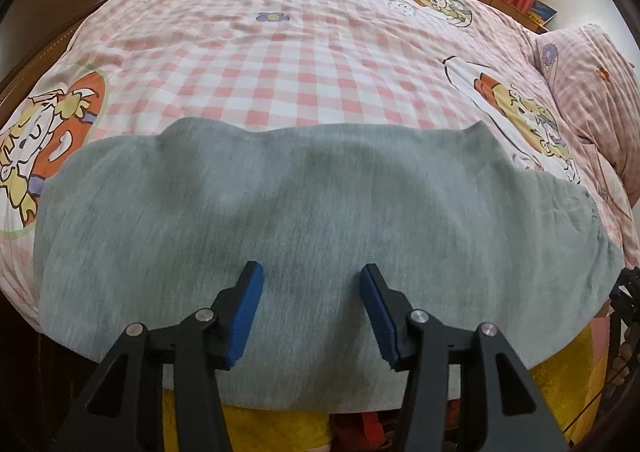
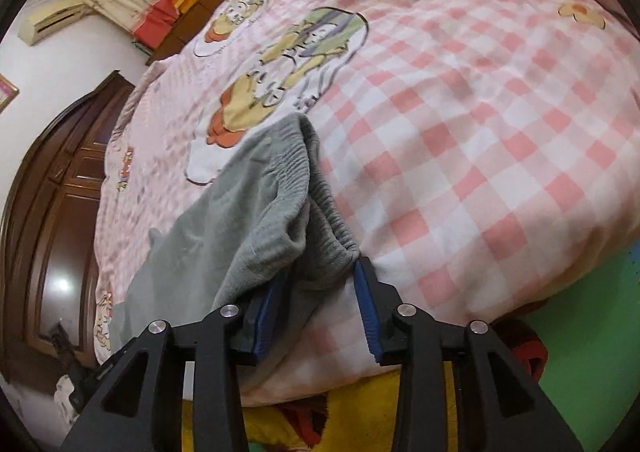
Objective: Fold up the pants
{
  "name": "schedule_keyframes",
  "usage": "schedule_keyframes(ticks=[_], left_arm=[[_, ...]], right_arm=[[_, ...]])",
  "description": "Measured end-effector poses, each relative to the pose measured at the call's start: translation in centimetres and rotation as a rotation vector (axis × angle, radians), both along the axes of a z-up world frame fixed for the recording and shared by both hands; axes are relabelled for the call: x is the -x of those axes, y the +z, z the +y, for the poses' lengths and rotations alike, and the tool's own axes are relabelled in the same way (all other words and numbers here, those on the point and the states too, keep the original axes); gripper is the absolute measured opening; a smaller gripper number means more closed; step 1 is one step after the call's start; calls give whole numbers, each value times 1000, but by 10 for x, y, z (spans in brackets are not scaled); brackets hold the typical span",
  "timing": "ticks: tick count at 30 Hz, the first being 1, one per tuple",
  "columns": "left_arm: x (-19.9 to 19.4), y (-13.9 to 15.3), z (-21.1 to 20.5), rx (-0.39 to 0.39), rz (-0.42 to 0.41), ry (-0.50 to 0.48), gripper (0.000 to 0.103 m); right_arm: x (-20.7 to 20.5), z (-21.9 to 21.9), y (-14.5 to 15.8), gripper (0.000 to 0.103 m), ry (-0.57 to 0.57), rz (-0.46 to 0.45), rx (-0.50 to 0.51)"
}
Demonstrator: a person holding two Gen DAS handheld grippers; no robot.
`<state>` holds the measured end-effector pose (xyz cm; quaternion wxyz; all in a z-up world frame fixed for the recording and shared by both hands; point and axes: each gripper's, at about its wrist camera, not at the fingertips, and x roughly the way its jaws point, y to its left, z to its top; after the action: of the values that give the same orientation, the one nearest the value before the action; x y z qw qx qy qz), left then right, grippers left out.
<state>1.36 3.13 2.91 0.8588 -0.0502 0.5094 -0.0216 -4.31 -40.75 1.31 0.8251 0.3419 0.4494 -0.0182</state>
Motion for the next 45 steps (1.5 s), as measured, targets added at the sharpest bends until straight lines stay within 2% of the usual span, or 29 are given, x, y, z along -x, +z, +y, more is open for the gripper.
schedule_keyframes(ticks=[5,8,9,10,12,13,17,23,28,31,33,37,40,42,44,45], left_arm=[[0,-1,0,-1,-1,0,56],[0,-2,0,-8,-4,-4,57],[0,-2,-2,-9,-5,-4,57],[0,-2,-2,-10,-6,-5,57],[0,-2,-2,-8,-6,-4,57],[0,-2,-2,-8,-6,-4,57],[0,-2,-2,-11,-8,-7,57],[0,-3,-5,-29,-14,-21,58],[1,-5,-10,-61,-18,-34,60],[1,-5,-10,-65,-17,-38,61],[1,-5,-11,-59,-16,-34,61],[1,-3,-14,-71,-14,-31,61],[0,2,-21,-66,-15,-59,61],[-3,6,-25,-55,-21,-75,61],[-6,10,-32,-44,-30,-87,61],[-9,13,-37,-34,-39,-96,61]], right_arm=[[-13,-5,-11,39,-36,4,-59],[-13,-5,-10,37,-36,-7,-61],[-10,-5,-9,26,-44,-7,-40],[-9,-5,-8,24,-49,-6,-33],[2,-9,-3,12,-81,-22,-54],[7,-11,1,11,-93,-32,-54],[32,-8,18,11,-133,-20,59],[24,-9,-7,11,-119,38,96],[39,-5,7,11,-126,29,143],[43,5,12,12,-80,39,204],[40,6,12,16,-22,48,228],[49,-7,28,24,-5,20,222],[55,-25,54,39,-49,-75,256],[42,-33,64,60,-45,-127,245],[19,-34,65,66,30,-163,216],[-2,-33,58,66,92,-170,196]])
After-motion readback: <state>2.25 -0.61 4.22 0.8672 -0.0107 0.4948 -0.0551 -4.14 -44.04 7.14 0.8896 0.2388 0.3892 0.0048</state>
